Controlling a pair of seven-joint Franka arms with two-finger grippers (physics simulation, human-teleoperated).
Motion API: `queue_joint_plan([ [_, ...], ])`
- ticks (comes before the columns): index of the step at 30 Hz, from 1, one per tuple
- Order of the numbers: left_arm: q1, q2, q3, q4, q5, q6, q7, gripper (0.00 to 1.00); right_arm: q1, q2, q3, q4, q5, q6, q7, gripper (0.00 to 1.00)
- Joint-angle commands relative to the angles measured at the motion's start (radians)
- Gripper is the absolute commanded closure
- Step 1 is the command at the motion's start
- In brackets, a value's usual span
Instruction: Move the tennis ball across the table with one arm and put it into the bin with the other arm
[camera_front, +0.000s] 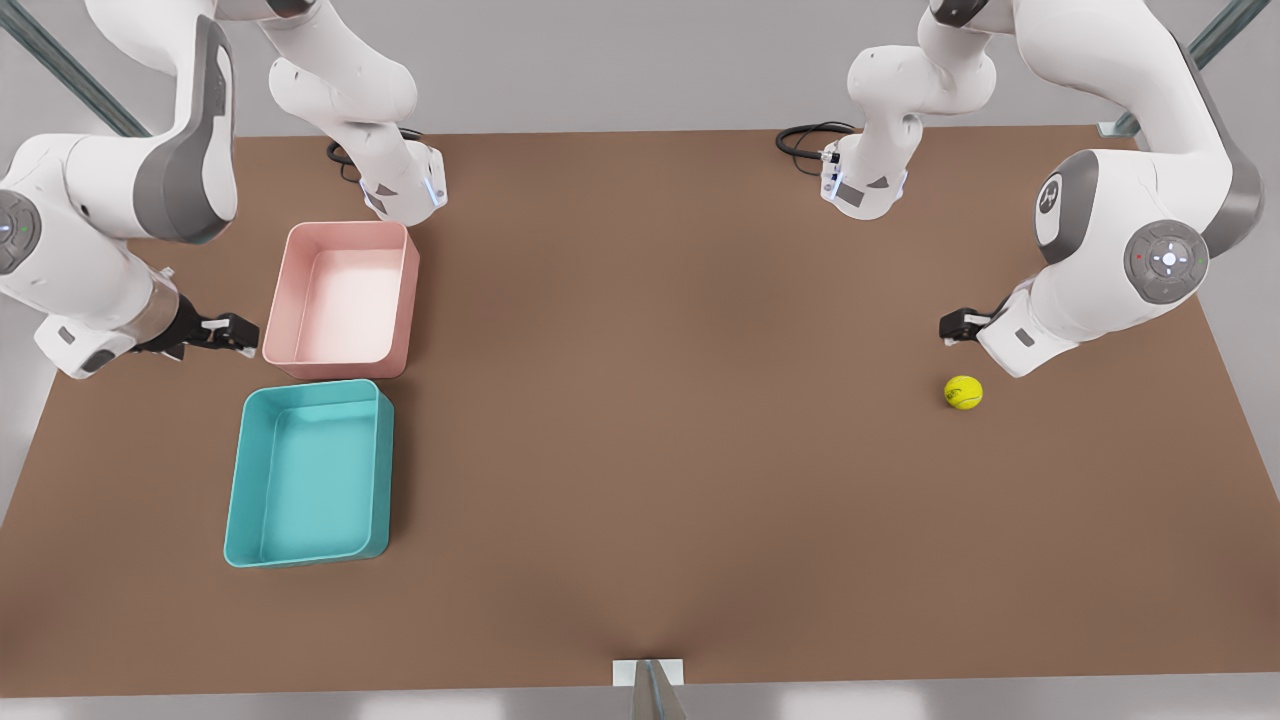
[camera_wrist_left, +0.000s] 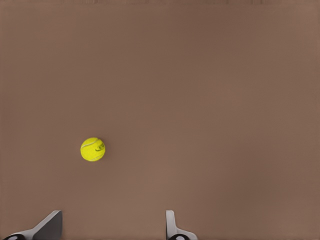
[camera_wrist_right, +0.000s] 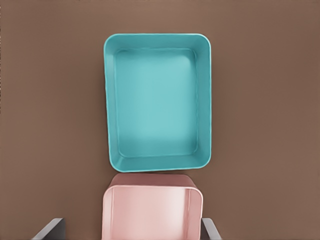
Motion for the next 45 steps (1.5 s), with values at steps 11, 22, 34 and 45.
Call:
queue_joint_plan([
  [11,0.221,0.134,0.022,-0.240,0.050,0.550,1.557,0.79,-0.034,0.025,-0.035,0.031,0.061,-0.041,-0.021,0.00],
  [22,0.379,0.245,0.051,-0.521,0.079,0.757,2.103,0.79,-0.052,0.081,-0.036,0.031,0.092,-0.023,-0.021,0.00],
  [34,0.374,0.259,0.048,-0.581,0.152,0.819,1.779,0.79,-0.055,0.080,-0.036,0.019,0.092,-0.023,-0.021,0.00],
  [45,0.359,0.302,0.050,-0.589,0.152,0.820,1.722,0.79,-0.064,0.063,-0.036,-0.011,0.096,-0.017,-0.018,0.00],
])
